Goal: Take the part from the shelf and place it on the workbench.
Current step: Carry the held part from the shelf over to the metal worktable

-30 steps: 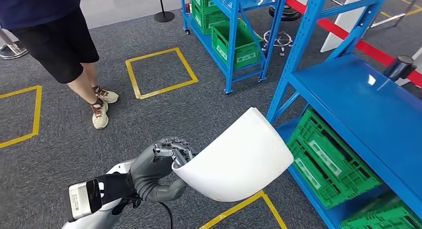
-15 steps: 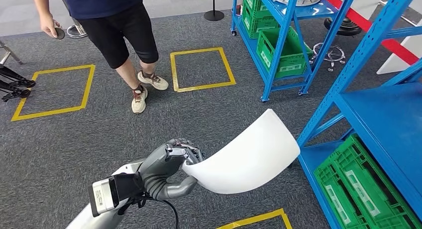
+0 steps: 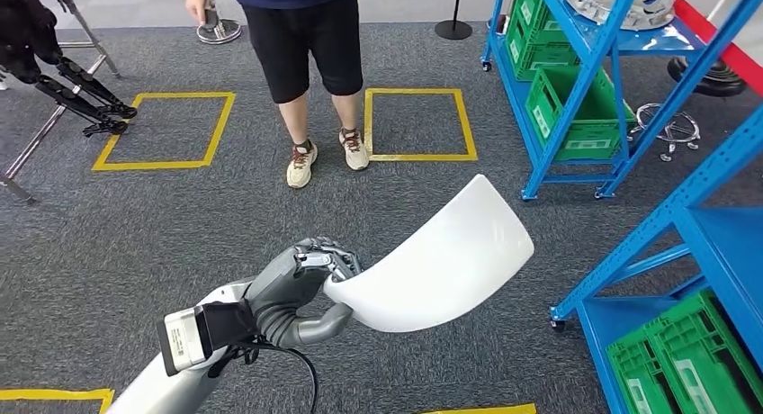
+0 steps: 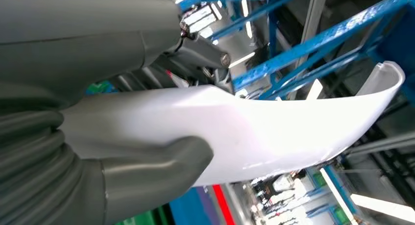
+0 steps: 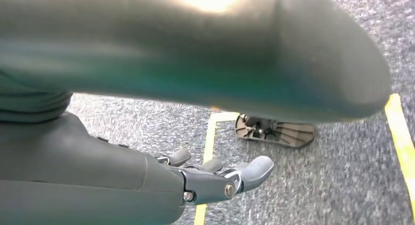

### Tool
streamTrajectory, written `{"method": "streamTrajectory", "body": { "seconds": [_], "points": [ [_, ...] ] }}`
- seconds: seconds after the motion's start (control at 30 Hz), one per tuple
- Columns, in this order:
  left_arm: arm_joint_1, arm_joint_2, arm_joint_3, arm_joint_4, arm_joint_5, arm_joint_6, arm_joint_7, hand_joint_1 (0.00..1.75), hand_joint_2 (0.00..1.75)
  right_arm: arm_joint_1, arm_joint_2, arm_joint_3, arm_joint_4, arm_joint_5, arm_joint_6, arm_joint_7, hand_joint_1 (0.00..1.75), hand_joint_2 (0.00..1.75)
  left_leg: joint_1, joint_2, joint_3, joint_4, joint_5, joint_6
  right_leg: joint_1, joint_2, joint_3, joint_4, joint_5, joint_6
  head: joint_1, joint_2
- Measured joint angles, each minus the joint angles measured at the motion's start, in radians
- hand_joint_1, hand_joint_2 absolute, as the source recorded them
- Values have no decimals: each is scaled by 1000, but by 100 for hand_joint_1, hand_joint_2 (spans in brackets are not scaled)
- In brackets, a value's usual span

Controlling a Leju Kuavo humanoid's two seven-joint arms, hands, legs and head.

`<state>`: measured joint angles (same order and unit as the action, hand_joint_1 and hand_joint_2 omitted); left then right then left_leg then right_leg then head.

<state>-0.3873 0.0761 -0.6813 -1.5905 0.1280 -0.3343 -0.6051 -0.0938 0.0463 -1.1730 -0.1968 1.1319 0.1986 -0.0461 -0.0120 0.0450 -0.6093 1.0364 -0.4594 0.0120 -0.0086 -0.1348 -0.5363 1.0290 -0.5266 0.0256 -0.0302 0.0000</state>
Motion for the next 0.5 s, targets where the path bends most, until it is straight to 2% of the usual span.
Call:
{"method": "streamTrajectory", "body": {
  "seconds": [0.03,0.1,0.13,0.17,0.2,0.23,0.27,0.3,0.33,0.37,0.4,0.43,0.47,0.5],
  "points": [
    [-2,1,0,0,3,1,0,175,175,-2,0,0,0,-1,-2,1,0,0,1,-12,1,-3,2,6,-2,11,2,4,-5,6,1,0],
    [-14,1,0,0,6,1,3,175,175,-4,1,0,0,-6,-5,-1,0,0,8,-35,5,-10,7,18,-6,68,-20,62,-42,15,4,0],
    [-21,1,-1,0,8,1,7,175,175,-3,1,0,0,-10,-7,-1,0,0,9,-46,5,-11,7,21,-7,101,-48,121,-72,17,7,0],
    [-28,0,-2,1,11,2,14,175,175,-1,1,0,0,-13,-10,-1,0,0,9,-59,4,-10,7,24,-7,119,-85,190,-101,18,10,0],
    [-34,0,-3,2,16,3,20,175,175,2,1,0,0,-16,-12,0,0,0,8,-73,4,-10,7,25,-7,127,-119,248,-119,19,11,0],
    [-37,1,-3,3,22,5,26,175,175,4,1,0,0,-17,-13,2,0,0,8,-89,4,-9,7,25,-7,129,-141,279,-119,19,12,0],
    [-41,2,-4,3,29,6,30,175,175,5,0,-1,0,-19,-13,6,0,0,9,-104,4,-7,7,25,-8,131,-144,271,-98,19,12,0],
    [-44,4,-4,3,34,8,32,175,175,5,0,-1,0,-19,-13,10,0,0,10,-119,5,-6,7,23,-9,136,-128,225,-61,18,13,0],
    [-48,5,-5,2,39,10,33,175,175,5,0,-1,0,-20,-13,13,0,0,12,-134,5,-3,7,20,-12,152,-100,154,-20,18,13,0],
    [-51,6,-5,1,44,12,34,175,175,5,0,-1,0,-20,-13,16,0,0,12,-148,3,0,6,15,-14,175,-72,87,9,19,14,0],
    [-53,8,-6,-2,46,15,35,175,175,4,0,-1,0,-20,-13,17,0,0,12,-160,0,3,6,8,-16,191,-51,39,26,17,15,0],
    [-53,12,-6,-5,48,18,36,175,175,4,-1,-1,0,-20,-13,17,0,0,12,-171,-3,3,7,1,-15,203,-41,13,30,15,15,0],
    [-51,17,-7,-8,51,21,36,175,175,4,-1,-1,0,-20,-13,16,0,0,12,-181,-7,1,9,-6,-12,201,-40,9,28,10,15,0],
    [-49,24,-8,-11,53,24,35,175,175,3,-1,-1,0,-20,-13,16,0,0,14,-191,-9,-3,12,-13,-12,188,-39,7,30,3,14,0]
  ]
}}
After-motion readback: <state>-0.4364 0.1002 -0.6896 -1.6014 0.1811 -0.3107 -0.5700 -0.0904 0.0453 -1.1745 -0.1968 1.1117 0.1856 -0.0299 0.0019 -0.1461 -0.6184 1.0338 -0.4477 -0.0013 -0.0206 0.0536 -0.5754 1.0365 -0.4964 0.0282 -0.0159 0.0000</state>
